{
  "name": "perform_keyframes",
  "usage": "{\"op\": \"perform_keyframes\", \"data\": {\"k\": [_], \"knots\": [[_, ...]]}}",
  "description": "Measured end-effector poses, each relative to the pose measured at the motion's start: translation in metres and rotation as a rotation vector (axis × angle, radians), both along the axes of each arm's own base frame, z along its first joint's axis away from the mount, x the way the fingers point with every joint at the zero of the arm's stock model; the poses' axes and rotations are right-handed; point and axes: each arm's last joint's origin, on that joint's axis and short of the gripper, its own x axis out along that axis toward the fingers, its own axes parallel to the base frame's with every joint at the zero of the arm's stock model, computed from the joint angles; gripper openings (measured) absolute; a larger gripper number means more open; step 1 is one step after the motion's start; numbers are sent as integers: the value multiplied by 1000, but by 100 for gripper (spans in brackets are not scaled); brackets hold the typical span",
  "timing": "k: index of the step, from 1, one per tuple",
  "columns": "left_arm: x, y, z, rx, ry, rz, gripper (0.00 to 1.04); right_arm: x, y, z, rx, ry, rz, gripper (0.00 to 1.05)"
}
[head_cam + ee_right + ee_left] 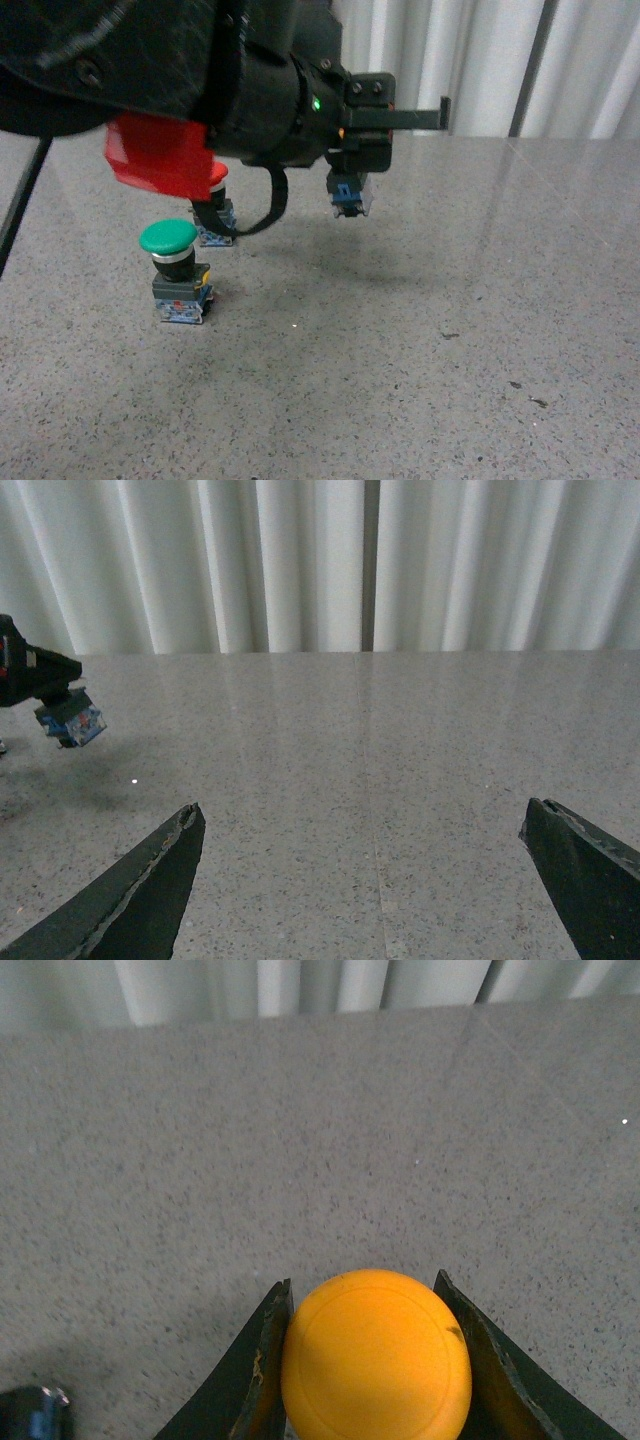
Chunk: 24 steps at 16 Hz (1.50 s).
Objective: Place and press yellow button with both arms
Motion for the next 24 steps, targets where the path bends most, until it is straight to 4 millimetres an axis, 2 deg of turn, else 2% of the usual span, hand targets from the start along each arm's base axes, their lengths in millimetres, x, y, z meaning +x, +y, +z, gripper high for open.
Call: {"op": "perform_keyframes", "data": {"k": [4,8,13,14,18,19,20,23,24], "knots": [[-19,-25,-17,-4,45,-11,34,0,0,0,0,0,0,98],[-37,-25,-37,51,92,17,34,0,0,0,0,0,0,98],[-40,-27,-38,49,96,29,34,0,0,0,0,0,0,98],[-41,-27,-38,46,98,28,38,0,0,0,0,0,0,98],[-44,-24,-38,44,108,14,75,0,0,0,0,0,0,98],[-44,-20,-28,24,79,19,93,0,0,0,0,0,0,98],[-41,-5,-5,-20,10,46,98,0,0,0,0,0,0,98],[-35,38,20,5,-96,136,98,0,0,0,0,0,0,98],[-35,44,23,16,-112,150,98,0,0,0,0,0,0,98]]}}
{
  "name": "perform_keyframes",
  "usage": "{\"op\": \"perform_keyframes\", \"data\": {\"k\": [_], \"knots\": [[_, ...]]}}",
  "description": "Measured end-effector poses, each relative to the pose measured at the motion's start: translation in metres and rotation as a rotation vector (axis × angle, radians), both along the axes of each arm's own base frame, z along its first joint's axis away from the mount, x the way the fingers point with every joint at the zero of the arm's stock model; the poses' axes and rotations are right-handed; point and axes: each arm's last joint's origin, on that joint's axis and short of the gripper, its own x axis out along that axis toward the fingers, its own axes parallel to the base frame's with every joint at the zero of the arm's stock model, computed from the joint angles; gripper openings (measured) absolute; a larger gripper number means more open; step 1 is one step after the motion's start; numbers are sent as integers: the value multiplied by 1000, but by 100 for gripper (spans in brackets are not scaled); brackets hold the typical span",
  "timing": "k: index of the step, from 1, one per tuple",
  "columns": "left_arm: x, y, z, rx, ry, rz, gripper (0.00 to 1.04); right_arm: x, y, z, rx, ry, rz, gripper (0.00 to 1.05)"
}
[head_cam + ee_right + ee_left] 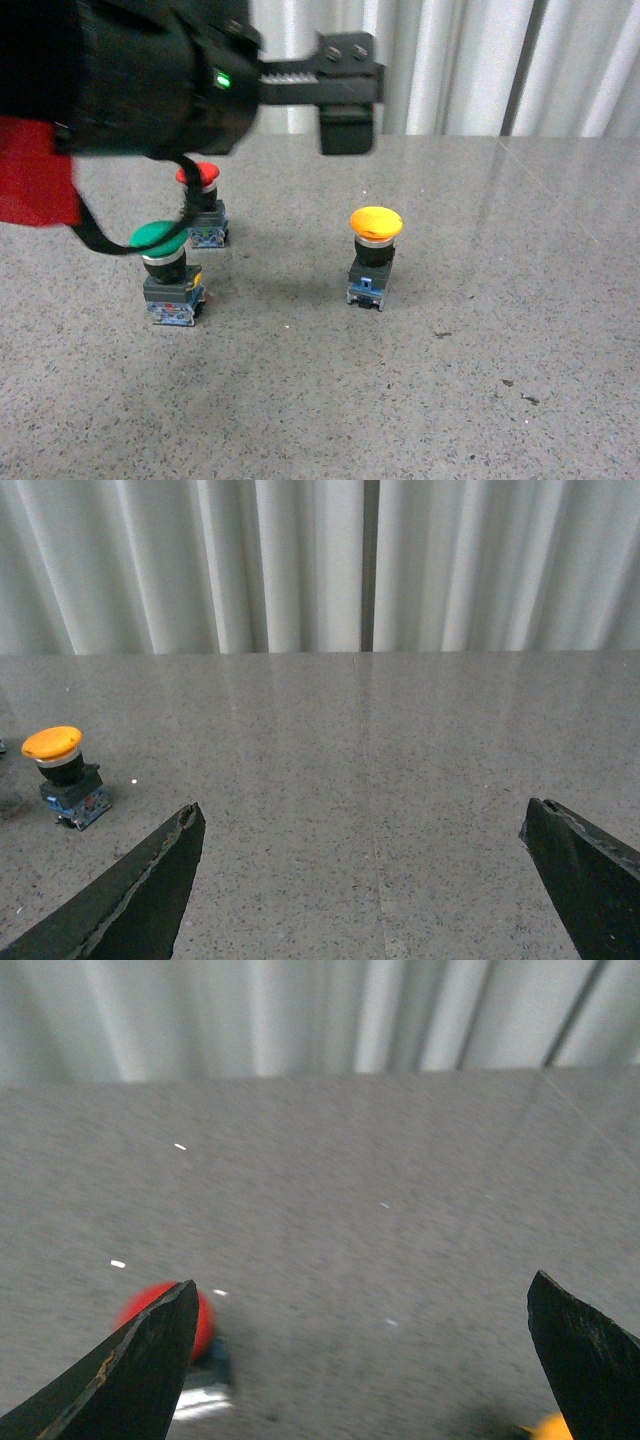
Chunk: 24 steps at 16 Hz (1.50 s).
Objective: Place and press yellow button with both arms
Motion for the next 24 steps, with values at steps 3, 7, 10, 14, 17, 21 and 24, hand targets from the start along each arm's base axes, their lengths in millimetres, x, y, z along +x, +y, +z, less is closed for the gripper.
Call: {"op": "perform_keyframes", "data": {"k": [3,7,10,14,17,21,24], "knots": [[-2,16,9,22,-44,35,98,0,0,0,0,0,0,98],[-47,87,52,100,-217,135,98,0,0,0,0,0,0,98],[-122,138,71,98,-323,198,95,0,0,0,0,0,0,98],[-171,171,21,40,-301,220,50,0,0,0,0,0,0,98],[-181,169,-5,38,-281,199,16,0,0,0,0,0,0,98],[-191,169,-23,34,-291,201,2,0,0,0,0,0,0,98],[-197,169,-32,34,-292,201,2,0,0,0,0,0,0,98]]}}
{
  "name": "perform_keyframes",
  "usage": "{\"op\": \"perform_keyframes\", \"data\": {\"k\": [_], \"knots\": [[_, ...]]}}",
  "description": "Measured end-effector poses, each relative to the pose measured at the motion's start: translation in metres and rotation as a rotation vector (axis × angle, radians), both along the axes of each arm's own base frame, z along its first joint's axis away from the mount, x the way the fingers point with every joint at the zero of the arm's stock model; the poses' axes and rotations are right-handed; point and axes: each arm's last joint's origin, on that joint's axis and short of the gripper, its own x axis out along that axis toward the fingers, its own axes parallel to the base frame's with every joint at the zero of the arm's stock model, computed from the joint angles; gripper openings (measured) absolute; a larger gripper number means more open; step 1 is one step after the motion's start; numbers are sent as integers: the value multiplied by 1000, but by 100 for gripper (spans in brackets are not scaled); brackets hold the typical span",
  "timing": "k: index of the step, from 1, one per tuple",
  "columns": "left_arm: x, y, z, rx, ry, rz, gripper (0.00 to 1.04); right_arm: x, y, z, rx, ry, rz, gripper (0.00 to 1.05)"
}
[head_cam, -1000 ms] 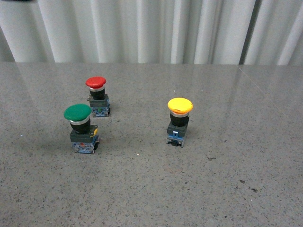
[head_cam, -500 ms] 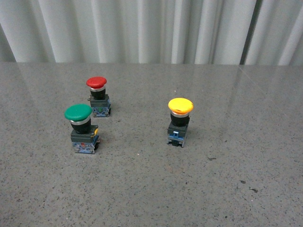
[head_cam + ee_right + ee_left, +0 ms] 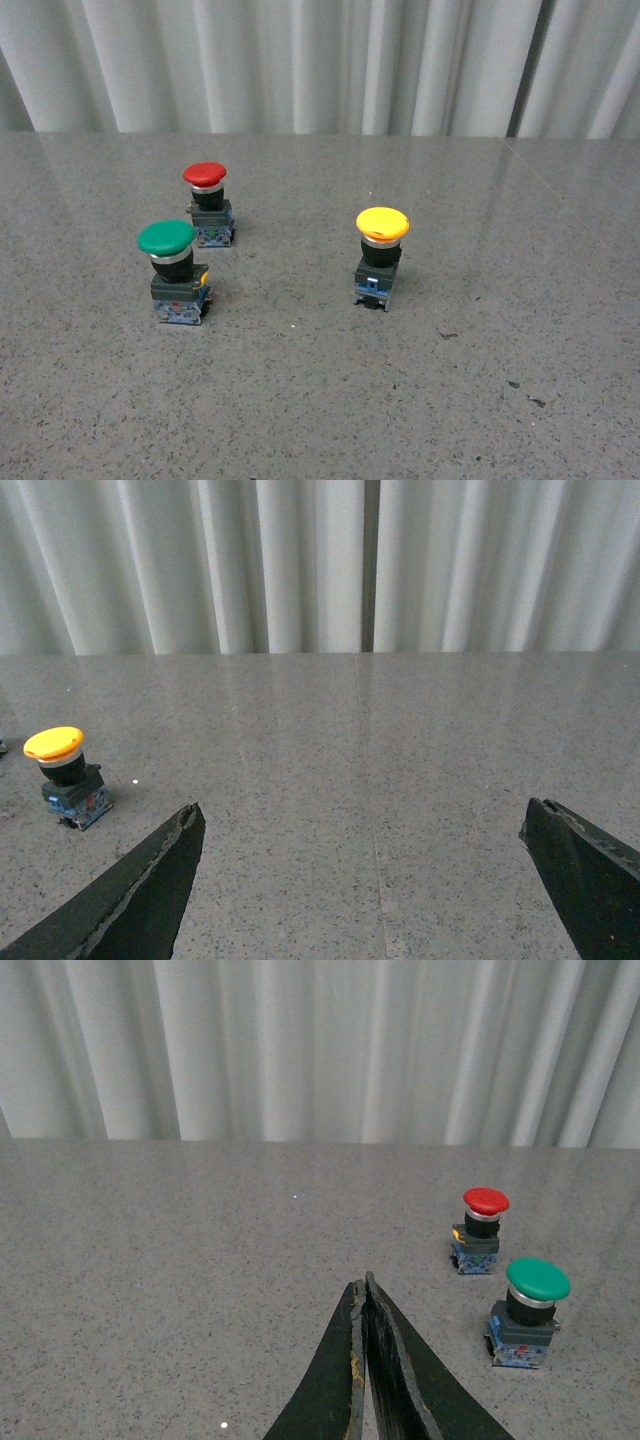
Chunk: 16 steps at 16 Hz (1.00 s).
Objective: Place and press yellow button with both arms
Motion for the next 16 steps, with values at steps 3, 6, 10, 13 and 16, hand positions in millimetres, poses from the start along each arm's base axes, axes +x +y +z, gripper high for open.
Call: {"op": "perform_keyframes", "data": {"k": [3,6,10,13,16], "knots": [[-4,0,-8,0,4,0,2,0,0,0,0,0,0,98],[-8,0,-11,0,-1,0,2,0,0,0,0,0,0,98],[-13,0,-19,0,-16,0,2,0,0,0,0,0,0,98],[-23,0,-19,0,-19,3,2,0,0,0,0,0,0,98],[-23,0,-22,0,1,1,2,0,0,0,0,-1,0,98]]}}
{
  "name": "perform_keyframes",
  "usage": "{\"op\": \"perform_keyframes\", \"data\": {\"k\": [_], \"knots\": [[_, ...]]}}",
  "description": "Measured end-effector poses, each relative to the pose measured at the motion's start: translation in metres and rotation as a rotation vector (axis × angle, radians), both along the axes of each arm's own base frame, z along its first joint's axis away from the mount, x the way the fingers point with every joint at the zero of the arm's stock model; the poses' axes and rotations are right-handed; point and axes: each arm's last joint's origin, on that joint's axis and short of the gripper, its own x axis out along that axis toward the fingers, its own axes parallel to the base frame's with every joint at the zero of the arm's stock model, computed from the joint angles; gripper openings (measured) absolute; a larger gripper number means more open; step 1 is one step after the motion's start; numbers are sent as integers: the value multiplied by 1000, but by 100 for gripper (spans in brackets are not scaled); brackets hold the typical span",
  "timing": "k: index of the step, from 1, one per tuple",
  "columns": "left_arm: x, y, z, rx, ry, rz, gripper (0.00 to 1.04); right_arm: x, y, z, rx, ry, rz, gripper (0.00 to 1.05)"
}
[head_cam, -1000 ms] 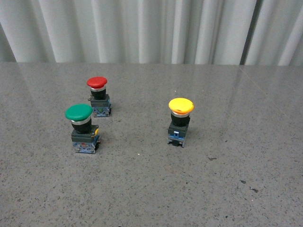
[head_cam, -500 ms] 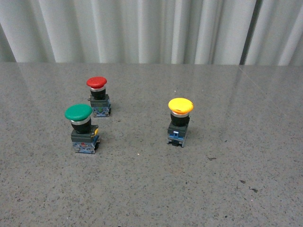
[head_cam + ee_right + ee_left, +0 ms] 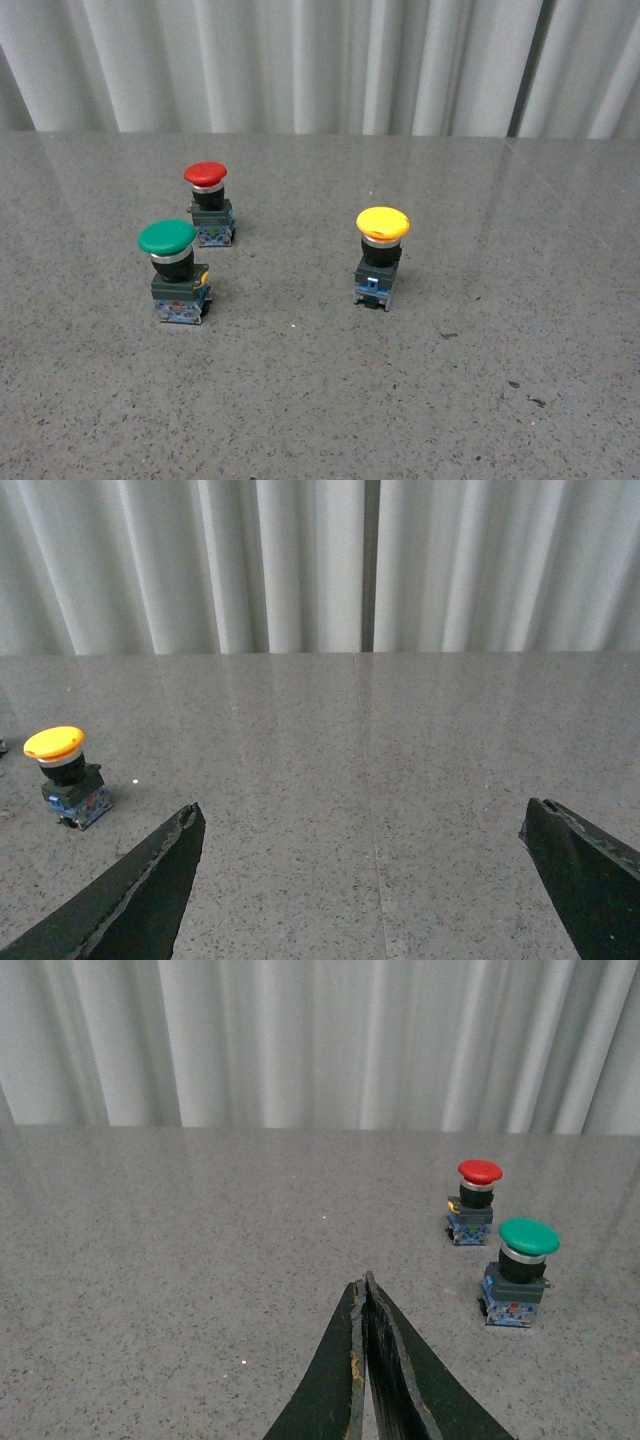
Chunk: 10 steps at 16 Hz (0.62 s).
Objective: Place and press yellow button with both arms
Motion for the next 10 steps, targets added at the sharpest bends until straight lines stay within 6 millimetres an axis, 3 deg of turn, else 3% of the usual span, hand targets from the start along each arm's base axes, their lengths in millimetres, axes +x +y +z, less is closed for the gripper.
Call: {"op": "perform_keyframes", "data": {"k": [2,6,7,9,10], "knots": [[0,0,0,0,0,-1,2,0,0,0,0,1,0,98],[0,0,0,-1,0,0,47,0,0,0,0,1,0,98],[0,0,0,-1,-1,-1,63,0,0,0,1,2,0,98],[0,0,0,-1,-1,-1,85,15,5,21,105,-28,43,98],[0,0,0,-1,-1,-1,99,31,13,46,121,-86,94,98]]}}
